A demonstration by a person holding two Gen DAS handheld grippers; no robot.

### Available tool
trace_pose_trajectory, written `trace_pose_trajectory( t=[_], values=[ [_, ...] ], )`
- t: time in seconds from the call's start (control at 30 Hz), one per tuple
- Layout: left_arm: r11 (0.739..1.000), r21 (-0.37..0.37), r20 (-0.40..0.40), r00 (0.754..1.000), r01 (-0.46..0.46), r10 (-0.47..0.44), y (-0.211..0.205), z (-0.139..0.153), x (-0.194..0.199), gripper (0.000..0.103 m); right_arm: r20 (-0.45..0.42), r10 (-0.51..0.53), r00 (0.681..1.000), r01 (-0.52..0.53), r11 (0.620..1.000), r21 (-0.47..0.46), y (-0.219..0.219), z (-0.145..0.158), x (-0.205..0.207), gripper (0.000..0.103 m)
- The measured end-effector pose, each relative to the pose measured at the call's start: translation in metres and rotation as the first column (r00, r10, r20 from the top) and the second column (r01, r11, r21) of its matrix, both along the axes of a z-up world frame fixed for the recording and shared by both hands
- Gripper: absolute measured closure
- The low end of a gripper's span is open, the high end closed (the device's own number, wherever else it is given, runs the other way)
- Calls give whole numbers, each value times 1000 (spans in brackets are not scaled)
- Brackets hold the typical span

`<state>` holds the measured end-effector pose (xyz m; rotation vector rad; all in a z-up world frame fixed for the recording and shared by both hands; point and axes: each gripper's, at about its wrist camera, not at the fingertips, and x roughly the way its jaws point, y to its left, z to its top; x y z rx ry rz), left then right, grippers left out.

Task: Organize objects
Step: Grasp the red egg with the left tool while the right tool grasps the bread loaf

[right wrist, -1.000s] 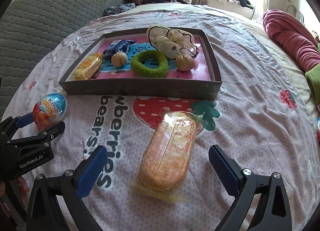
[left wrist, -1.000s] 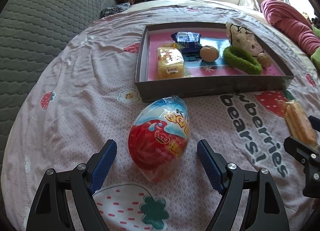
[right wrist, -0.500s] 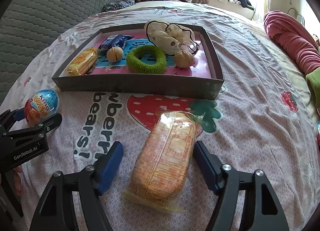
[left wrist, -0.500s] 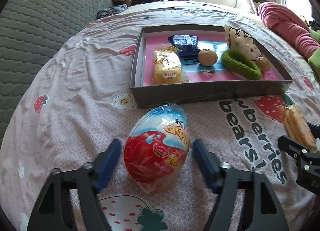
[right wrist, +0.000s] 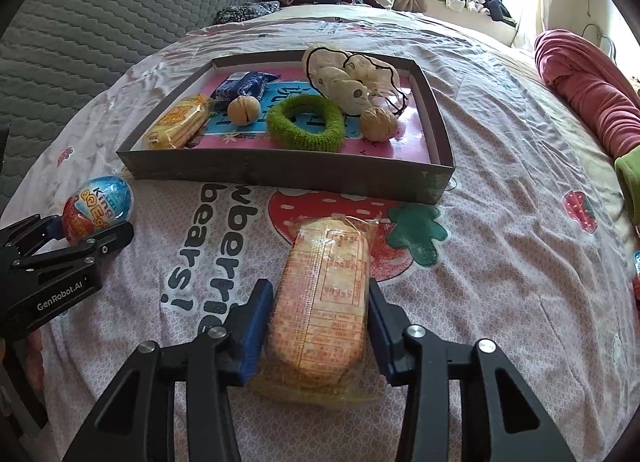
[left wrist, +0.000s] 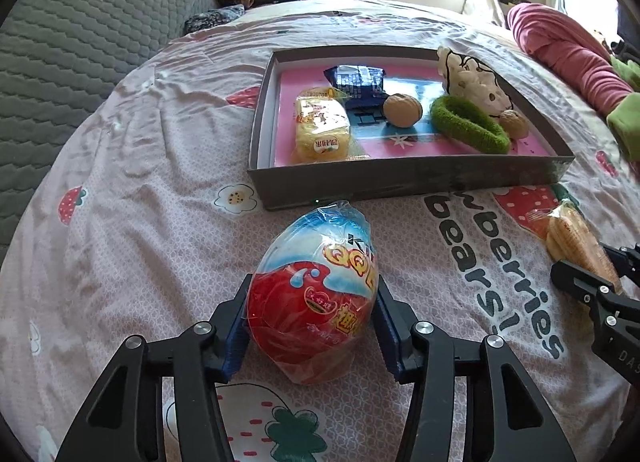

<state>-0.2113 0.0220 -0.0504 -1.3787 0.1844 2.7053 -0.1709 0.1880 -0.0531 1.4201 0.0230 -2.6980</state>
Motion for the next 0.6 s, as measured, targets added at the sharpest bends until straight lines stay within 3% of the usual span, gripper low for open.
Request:
trace_pose_trajectory(
  t=[0.6],
  values=[
    [1000, 22, 9, 1000, 18, -19, 8, 9, 13, 48, -26, 34, 999, -35, 999, -17, -9, 12, 8, 64]
  ],
)
